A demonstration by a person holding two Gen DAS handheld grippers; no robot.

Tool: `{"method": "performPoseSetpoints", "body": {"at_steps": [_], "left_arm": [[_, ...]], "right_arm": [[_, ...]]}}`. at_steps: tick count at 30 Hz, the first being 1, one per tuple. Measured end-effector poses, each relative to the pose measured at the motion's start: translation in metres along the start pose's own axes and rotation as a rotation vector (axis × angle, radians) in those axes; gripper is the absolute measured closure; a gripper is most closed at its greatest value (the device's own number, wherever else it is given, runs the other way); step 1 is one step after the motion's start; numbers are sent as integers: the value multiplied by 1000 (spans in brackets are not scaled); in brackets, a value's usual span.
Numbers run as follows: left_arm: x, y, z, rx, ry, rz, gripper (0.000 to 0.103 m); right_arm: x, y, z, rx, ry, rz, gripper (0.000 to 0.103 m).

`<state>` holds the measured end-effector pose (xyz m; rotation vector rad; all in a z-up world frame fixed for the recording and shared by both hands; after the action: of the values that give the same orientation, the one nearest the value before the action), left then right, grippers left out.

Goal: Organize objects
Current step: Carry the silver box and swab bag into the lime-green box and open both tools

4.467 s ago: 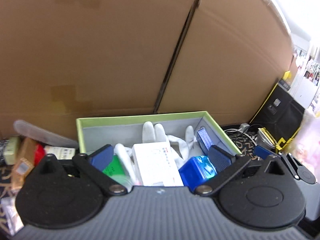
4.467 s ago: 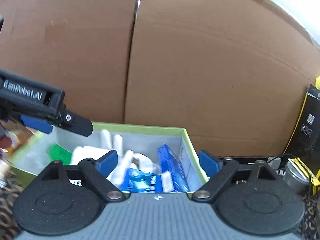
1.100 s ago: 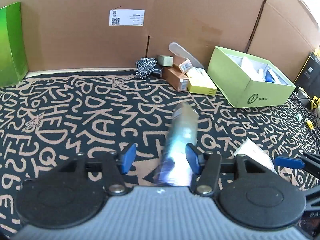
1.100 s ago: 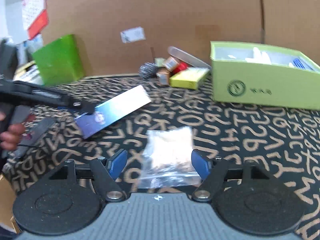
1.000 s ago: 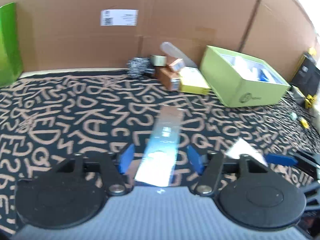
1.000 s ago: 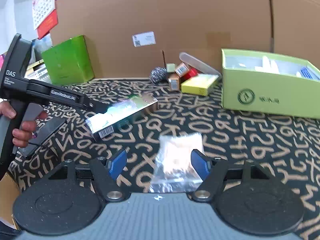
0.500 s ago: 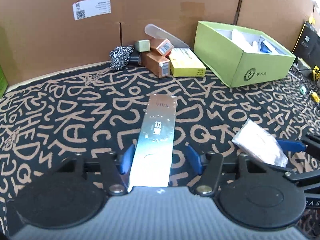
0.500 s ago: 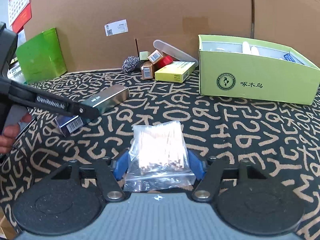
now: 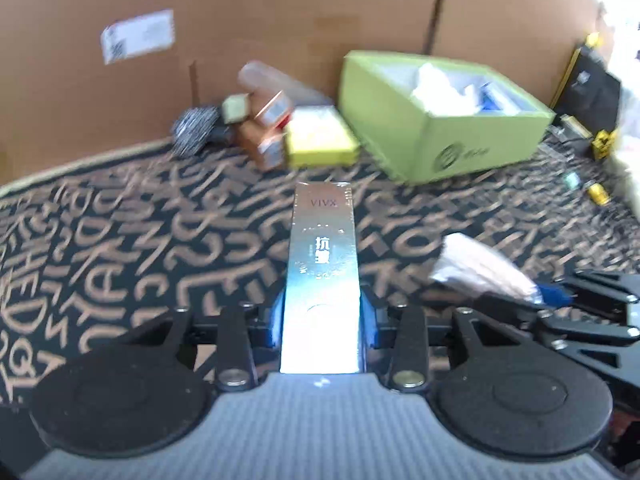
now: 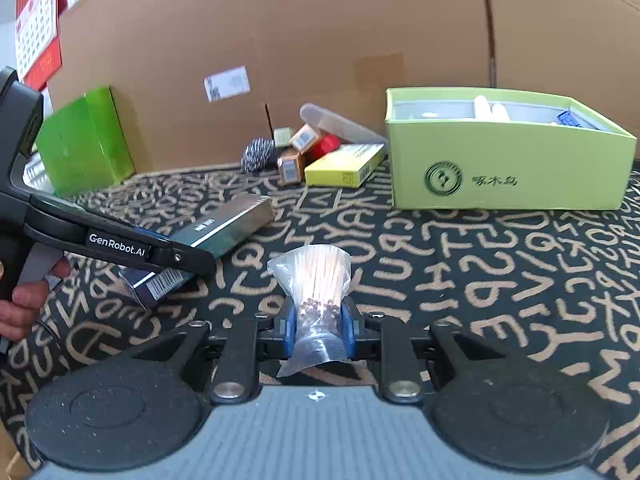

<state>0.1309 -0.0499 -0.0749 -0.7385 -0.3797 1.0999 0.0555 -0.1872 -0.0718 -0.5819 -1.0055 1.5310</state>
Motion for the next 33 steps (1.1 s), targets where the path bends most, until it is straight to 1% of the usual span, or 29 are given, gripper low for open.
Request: {"method": "performPoseSetpoints", "body": {"at_steps": [5,8,14,18,22,24,26,30,33], "left_arm": [[-35,-43,17,-84,99,10,65],[-56,-70,18,-128,115,12,65],[-97,-125,3,-151,175,47,65],[-120,-154,-17,-165,177,54,65],[-137,-176,-46,-181,141,37,65],[-142,-184,-62,-175,135,43,65],[-143,-192,-80,-160,138,63,65],[-145,-203,-110,-155,110,70,65],[-144,-207,-128,-137,113,84,65]], "right_arm": [[-12,-21,18,-76,34,6,77],[-24,-39,28,-131,69,11,77],[-55,-75,45,-228,164,38,77],[-81,-95,49,-274,248,55,77],[-113,-113,41,-290,312,40,77],[-127,-120,34,-293,345,43,77],[-137,-127,22,-292,369,56,77],[-161,-134,-4,-271,401,53,77],[-178,-136,-27,-239,401,40,77]]}}
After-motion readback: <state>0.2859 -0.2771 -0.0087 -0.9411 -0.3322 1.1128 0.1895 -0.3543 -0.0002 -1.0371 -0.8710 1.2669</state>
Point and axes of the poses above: each gripper's, at about its wrist camera, not at the fingertips, and z roughly against the way its jaws point, x to its left, y to its underside, the point moved 7 cm from there along -z, roughly the way its jaws point, and after that the axes turned 2 degrees about -y, right-handed, at the moved point
